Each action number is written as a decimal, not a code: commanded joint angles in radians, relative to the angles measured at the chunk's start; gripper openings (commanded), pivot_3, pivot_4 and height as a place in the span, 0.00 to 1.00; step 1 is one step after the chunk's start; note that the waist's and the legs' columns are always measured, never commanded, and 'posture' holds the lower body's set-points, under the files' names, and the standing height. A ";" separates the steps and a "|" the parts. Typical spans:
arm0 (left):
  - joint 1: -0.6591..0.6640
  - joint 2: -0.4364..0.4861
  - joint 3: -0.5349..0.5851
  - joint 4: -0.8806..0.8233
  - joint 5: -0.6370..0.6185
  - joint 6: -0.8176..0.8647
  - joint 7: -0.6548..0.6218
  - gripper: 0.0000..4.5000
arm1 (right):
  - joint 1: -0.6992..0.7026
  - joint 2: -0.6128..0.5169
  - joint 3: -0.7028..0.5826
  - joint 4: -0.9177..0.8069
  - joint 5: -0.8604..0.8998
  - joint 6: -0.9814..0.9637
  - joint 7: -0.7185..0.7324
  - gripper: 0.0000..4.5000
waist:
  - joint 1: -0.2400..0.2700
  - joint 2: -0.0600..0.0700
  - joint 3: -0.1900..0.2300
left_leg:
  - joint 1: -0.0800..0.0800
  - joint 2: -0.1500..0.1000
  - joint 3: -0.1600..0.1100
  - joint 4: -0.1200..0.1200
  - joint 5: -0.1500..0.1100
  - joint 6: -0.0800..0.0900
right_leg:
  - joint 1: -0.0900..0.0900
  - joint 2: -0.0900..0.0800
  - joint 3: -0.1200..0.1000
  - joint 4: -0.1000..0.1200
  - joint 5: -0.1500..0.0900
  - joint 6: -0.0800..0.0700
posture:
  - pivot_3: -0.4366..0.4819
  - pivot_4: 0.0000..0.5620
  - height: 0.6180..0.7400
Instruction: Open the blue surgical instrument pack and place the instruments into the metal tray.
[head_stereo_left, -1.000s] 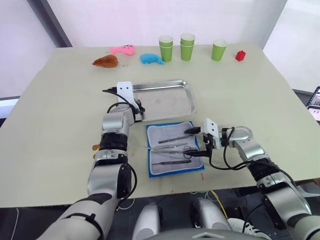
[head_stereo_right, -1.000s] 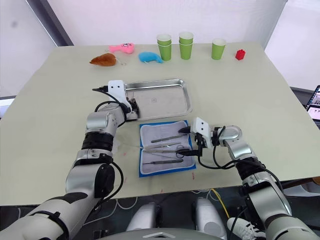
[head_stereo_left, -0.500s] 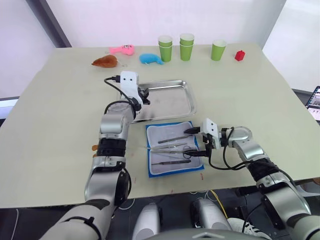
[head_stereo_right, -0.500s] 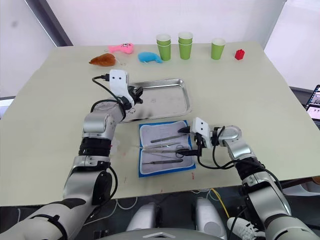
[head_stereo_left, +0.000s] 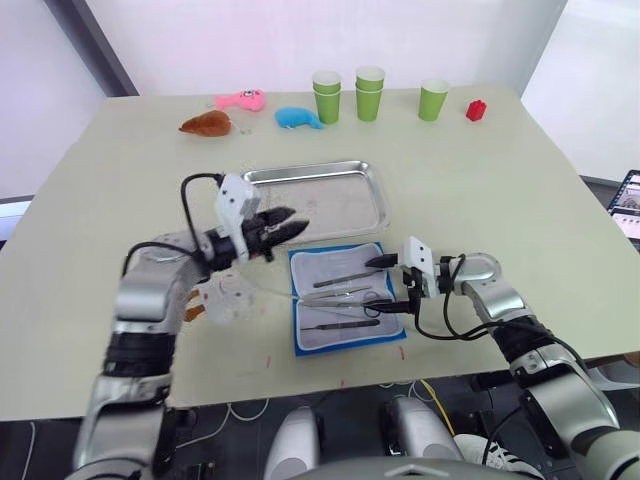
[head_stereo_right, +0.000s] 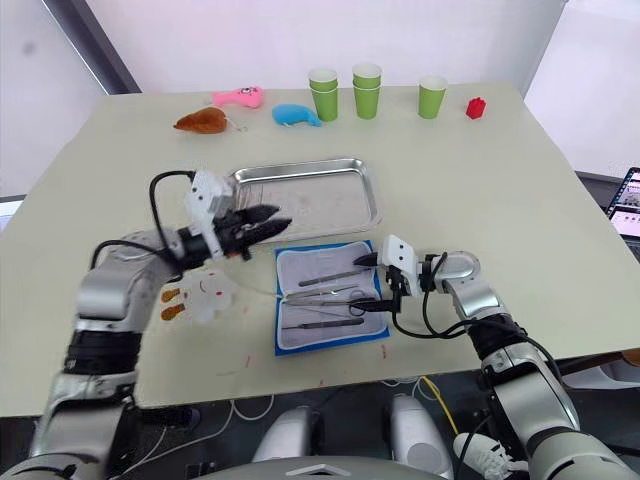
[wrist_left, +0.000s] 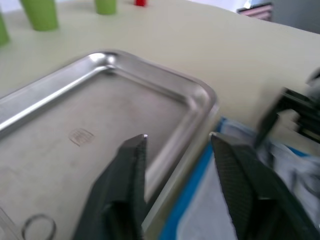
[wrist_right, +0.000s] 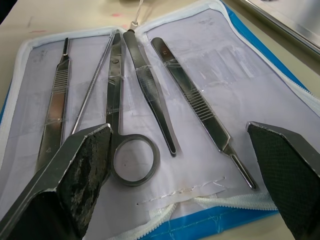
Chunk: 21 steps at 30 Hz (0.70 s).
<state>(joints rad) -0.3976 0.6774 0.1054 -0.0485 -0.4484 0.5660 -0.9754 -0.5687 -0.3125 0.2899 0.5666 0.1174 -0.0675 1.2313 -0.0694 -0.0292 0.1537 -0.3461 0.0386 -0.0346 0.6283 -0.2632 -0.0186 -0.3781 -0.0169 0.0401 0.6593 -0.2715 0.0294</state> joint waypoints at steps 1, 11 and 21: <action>0.038 0.097 0.034 -0.061 -0.053 -0.041 -0.156 0.87 | 0.066 -0.007 0.090 0.123 -0.110 0.059 -0.015 1.00 | -0.001 0.000 0.000 | 0.000 0.000 0.000 0.000 0.000 0.000 | 0.000 0.000 0.000 0.000 0.000 0.000 | 0.48 0.27 1.00; 0.135 0.366 0.093 0.013 -0.094 -0.283 -0.610 1.00 | 0.070 -0.014 0.090 0.126 -0.109 0.052 -0.011 1.00 | 0.001 -0.001 0.002 | 0.000 0.006 0.000 -0.003 0.000 0.000 | -0.002 -0.005 0.001 -0.002 -0.002 -0.007 | 0.48 0.27 1.00; 0.212 0.588 0.038 0.026 -0.241 -0.411 -0.639 1.00 | 0.082 -0.023 0.082 0.125 -0.104 0.043 -0.008 1.00 | 0.002 -0.001 0.002 | 0.000 0.008 0.002 -0.008 0.000 0.000 | -0.005 -0.005 0.003 -0.003 -0.003 -0.008 | 0.48 0.27 1.00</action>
<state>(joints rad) -0.1860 1.2420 0.1410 -0.0130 -0.6579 0.1861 -1.5585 -0.5701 -0.3095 0.2951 0.5665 0.1180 -0.0787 1.2397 -0.0670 -0.0304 0.1555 -0.3462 0.0466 -0.0320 0.6202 -0.2633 -0.0182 -0.3838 -0.0221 0.0427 0.6565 -0.2742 0.0216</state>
